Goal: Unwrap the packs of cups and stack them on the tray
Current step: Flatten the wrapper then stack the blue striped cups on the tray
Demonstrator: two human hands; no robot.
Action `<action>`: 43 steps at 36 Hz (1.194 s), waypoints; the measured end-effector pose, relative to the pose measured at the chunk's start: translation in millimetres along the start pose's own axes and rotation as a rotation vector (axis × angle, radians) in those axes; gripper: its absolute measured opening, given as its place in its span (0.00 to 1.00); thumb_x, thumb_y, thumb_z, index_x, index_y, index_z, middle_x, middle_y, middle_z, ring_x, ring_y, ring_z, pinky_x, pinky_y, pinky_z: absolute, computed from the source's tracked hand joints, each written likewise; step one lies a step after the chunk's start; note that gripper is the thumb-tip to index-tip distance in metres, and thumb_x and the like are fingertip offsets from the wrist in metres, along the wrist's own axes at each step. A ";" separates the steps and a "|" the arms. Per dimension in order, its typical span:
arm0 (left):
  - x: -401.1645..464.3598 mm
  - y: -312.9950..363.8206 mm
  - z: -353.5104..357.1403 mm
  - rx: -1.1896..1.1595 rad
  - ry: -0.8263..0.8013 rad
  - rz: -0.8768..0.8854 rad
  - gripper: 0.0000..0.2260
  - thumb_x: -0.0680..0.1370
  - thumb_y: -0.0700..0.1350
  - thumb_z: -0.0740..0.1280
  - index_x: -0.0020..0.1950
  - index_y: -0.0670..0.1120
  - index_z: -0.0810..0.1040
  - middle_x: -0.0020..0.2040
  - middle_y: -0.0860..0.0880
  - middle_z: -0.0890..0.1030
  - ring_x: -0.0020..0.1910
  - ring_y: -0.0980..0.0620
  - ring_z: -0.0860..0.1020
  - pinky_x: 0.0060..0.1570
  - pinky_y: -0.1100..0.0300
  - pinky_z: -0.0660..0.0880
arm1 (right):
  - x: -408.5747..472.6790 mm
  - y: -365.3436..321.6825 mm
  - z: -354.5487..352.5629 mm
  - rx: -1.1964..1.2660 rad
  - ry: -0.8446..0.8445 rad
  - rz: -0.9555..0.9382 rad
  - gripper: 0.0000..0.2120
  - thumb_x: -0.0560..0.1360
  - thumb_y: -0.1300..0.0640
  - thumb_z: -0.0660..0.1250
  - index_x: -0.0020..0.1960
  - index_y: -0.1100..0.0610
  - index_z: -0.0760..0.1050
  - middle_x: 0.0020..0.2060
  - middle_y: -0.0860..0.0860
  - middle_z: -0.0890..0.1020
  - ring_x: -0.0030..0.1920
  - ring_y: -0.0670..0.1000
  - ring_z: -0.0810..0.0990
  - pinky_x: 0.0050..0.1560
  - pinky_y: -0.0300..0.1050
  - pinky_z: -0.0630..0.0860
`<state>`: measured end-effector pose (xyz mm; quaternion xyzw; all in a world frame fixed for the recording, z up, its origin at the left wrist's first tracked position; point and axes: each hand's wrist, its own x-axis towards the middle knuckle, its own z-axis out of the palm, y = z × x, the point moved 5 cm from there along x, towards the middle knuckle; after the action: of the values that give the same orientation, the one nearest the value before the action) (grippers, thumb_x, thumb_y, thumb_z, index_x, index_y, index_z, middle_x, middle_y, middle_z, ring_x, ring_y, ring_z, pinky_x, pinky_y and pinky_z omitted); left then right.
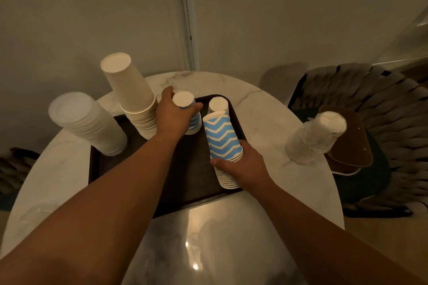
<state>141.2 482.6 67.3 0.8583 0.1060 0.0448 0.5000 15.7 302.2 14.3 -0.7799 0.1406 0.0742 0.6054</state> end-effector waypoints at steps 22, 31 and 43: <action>-79.4 3.1 -6.6 -0.358 -0.042 -0.173 0.21 0.70 0.57 0.75 0.56 0.50 0.74 0.49 0.51 0.83 0.47 0.54 0.83 0.52 0.49 0.81 | -18.5 -26.7 32.3 -0.088 -0.062 -0.105 0.25 0.60 0.47 0.82 0.52 0.44 0.74 0.43 0.37 0.80 0.44 0.34 0.80 0.44 0.26 0.73; -26.1 79.5 -51.9 -0.296 0.216 0.247 0.25 0.68 0.60 0.74 0.57 0.50 0.70 0.49 0.54 0.78 0.49 0.56 0.79 0.54 0.60 0.77 | -14.9 -18.3 15.9 -0.083 0.022 -0.041 0.26 0.60 0.48 0.82 0.54 0.49 0.77 0.43 0.41 0.83 0.41 0.34 0.80 0.38 0.25 0.72; 7.8 30.4 -10.0 0.045 0.104 0.171 0.33 0.68 0.55 0.78 0.67 0.45 0.70 0.62 0.46 0.77 0.60 0.48 0.76 0.60 0.54 0.73 | -5.0 -9.6 -1.0 -0.040 0.014 -0.034 0.23 0.60 0.48 0.82 0.51 0.45 0.75 0.45 0.43 0.83 0.44 0.42 0.83 0.47 0.38 0.79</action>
<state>151.1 478.4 98.5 0.8718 0.0589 0.1294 0.4688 13.8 304.1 24.9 -0.7947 0.1300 0.0615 0.5897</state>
